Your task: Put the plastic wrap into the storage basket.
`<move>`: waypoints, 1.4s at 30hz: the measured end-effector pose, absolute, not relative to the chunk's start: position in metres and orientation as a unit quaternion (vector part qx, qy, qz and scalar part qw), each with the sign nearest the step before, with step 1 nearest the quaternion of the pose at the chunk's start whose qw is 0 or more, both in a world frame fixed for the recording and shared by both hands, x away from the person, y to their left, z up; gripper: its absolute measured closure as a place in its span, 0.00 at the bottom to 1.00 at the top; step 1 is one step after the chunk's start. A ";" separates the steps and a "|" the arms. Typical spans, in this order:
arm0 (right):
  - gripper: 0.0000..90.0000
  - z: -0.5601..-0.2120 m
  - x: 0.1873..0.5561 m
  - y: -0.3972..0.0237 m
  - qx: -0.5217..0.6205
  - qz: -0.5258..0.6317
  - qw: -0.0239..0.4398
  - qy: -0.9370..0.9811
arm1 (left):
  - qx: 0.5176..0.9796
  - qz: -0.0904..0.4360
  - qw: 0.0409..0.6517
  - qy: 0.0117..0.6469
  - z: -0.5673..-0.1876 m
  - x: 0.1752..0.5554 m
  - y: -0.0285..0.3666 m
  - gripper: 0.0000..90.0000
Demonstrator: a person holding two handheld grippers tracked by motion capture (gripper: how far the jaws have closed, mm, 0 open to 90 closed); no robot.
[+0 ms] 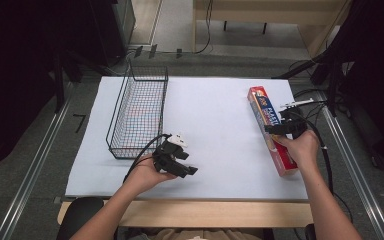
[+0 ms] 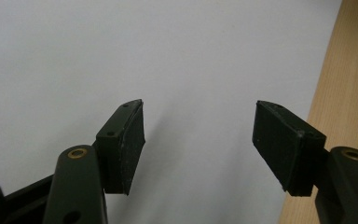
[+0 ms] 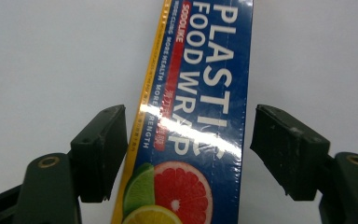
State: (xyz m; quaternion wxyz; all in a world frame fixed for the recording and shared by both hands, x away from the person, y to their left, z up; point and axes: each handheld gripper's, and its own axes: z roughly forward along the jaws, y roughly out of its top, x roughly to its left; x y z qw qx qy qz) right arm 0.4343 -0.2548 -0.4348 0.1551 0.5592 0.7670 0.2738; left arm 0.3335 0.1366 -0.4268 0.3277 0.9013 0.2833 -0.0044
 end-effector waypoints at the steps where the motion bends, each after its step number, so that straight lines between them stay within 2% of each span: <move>1: 0.30 -0.437 0.435 -0.254 0.561 0.269 0.153 0.768 | 0.901 -0.007 0.327 0.284 -0.427 0.334 0.137 0.39; 12: 0.30 -0.451 0.443 -0.252 0.563 0.236 0.126 0.782 | 0.902 -0.007 0.324 0.284 -0.427 0.334 0.136 0.39; 13: 0.30 -0.452 0.446 -0.253 0.569 0.227 0.111 0.783 | 0.902 -0.006 0.325 0.284 -0.427 0.334 0.136 0.39; 20: 0.33 -0.455 0.450 -0.251 0.571 0.216 0.089 0.787 | 0.902 -0.006 0.324 0.284 -0.427 0.334 0.136 0.39; 22: 0.33 -0.457 0.453 -0.253 0.580 0.212 0.068 0.784 | 0.903 -0.005 0.324 0.283 -0.427 0.333 0.136 0.38; 28: 0.36 -0.457 0.454 -0.250 0.583 0.203 0.073 0.784 | 0.903 -0.004 0.324 0.282 -0.427 0.333 0.135 0.39; 37: 0.45 -0.452 0.452 -0.248 0.595 0.197 0.091 0.774 | 0.903 0.001 0.328 0.278 -0.425 0.333 0.136 0.39; 42: 0.46 -0.450 0.453 -0.255 0.605 0.215 0.073 0.763 | 0.901 0.001 0.332 0.279 -0.424 0.333 0.137 0.39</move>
